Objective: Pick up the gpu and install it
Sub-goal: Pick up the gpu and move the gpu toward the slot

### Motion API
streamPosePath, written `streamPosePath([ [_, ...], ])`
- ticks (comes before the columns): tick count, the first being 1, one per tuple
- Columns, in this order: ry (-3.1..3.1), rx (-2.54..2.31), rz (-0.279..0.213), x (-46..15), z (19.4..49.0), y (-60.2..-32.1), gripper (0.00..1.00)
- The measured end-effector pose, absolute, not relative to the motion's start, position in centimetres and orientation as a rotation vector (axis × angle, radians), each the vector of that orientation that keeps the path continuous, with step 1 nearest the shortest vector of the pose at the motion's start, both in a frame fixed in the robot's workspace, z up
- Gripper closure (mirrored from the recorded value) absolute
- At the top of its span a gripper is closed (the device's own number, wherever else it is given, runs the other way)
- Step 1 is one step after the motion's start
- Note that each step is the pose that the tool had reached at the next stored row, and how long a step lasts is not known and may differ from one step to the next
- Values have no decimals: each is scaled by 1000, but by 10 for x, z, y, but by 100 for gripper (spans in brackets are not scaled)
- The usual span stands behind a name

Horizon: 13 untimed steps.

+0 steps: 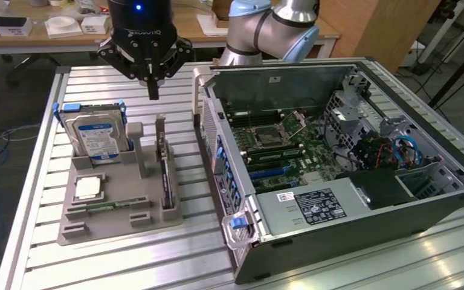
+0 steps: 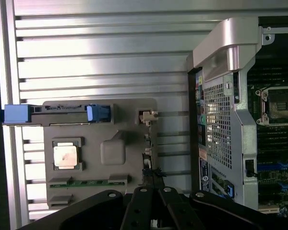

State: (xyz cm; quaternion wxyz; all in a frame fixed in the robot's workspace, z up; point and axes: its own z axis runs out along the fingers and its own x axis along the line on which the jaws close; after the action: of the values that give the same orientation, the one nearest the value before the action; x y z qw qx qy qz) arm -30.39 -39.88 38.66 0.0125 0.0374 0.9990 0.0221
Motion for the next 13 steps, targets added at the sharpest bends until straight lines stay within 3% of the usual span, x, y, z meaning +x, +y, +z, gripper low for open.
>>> streamPosePath([
  [8, 3114, 117, 69, -304, 387, -399, 89],
  [13, 3114, 117, 69, -304, 387, -399, 65],
])
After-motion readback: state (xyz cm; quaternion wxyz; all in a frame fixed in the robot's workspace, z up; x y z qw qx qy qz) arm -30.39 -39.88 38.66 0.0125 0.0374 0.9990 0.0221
